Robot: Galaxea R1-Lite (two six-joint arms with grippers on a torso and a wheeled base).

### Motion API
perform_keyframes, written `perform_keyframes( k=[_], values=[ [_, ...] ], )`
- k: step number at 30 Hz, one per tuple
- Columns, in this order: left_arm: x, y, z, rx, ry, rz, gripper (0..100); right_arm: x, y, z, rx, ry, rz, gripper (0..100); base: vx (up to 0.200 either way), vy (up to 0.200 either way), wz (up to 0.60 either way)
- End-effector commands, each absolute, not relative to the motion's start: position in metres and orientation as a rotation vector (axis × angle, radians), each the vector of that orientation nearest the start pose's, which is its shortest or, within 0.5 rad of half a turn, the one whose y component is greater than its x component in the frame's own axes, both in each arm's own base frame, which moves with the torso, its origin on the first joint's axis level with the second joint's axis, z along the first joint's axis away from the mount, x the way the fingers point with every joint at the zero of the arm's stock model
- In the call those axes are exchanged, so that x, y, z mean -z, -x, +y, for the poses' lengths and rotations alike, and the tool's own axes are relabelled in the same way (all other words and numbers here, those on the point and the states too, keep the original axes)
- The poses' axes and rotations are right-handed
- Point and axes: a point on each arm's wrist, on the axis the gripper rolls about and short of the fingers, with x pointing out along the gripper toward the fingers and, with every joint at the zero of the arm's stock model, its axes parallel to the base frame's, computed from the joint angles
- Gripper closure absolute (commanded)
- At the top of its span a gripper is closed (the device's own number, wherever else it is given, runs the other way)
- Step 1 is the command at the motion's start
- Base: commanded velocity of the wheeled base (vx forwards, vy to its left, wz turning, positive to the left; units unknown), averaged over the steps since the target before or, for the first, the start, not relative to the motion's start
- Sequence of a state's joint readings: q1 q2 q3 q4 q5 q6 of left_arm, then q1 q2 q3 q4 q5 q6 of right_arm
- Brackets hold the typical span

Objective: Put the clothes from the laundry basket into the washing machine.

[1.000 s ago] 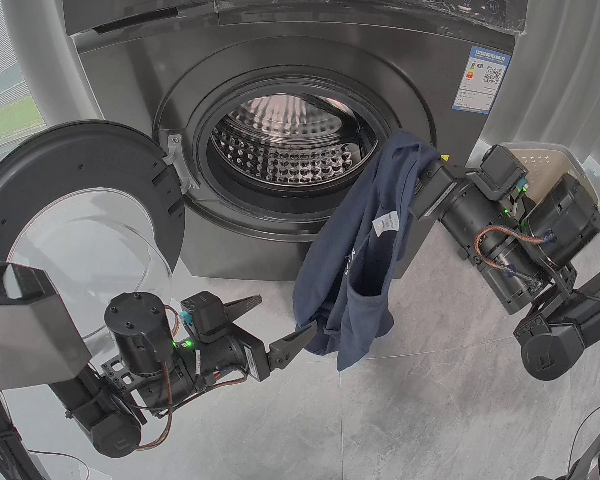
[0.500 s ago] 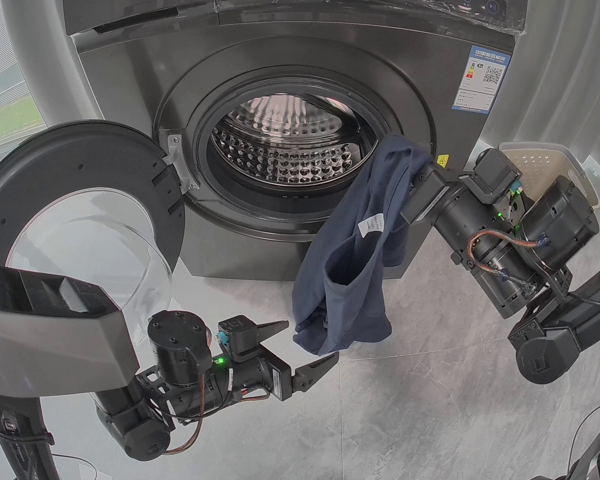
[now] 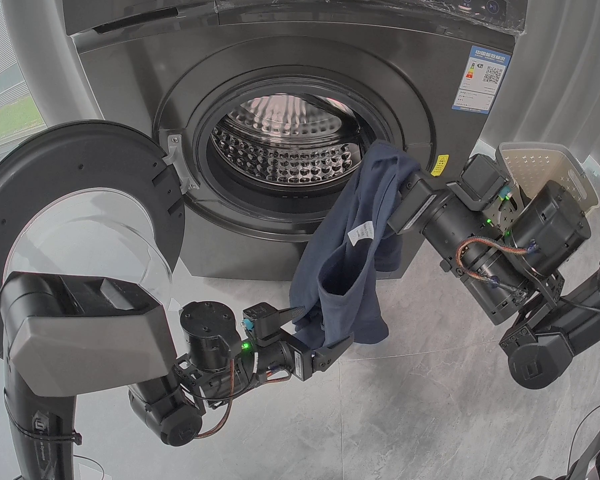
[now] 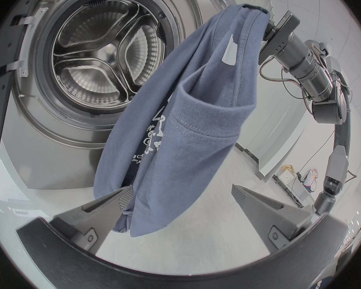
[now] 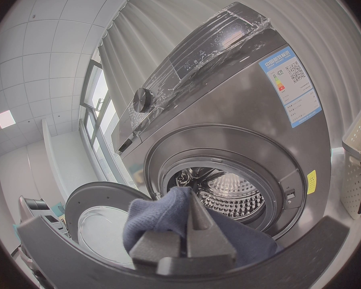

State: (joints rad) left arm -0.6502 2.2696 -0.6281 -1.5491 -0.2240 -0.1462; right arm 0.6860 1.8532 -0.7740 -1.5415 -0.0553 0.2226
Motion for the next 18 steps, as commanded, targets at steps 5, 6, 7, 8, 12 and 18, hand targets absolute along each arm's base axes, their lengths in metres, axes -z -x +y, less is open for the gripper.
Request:
perform_keyframes(
  k=[5,6,7,8,12,18],
  values=[
    [-0.029,-0.296,-0.238,0.884,0.124,0.133,0,-0.212,-0.252,0.209,-0.676,-0.380,-0.356,100,0.000,0.000,0.00],
    [-0.029,-0.296,-0.241,0.891,0.126,0.129,0,-0.212,-0.252,0.209,-0.676,-0.380,-0.356,100,0.000,0.000,0.00],
    [-0.028,-0.297,-0.244,0.896,0.127,0.125,0,-0.212,-0.252,0.209,-0.676,-0.380,-0.356,100,0.000,0.000,0.00],
    [-0.027,-0.297,-0.246,0.899,0.126,0.123,0,-0.212,-0.252,0.209,-0.676,-0.380,-0.356,100,0.000,0.000,0.00],
    [-0.021,-0.300,-0.253,0.899,0.123,0.120,0,-0.212,-0.252,0.209,-0.676,-0.380,-0.356,100,0.000,0.000,0.00],
    [-0.013,-0.315,-0.264,0.853,0.126,0.078,100,-0.211,-0.251,0.209,-0.676,-0.382,-0.354,100,0.000,0.000,0.00]
  ],
)
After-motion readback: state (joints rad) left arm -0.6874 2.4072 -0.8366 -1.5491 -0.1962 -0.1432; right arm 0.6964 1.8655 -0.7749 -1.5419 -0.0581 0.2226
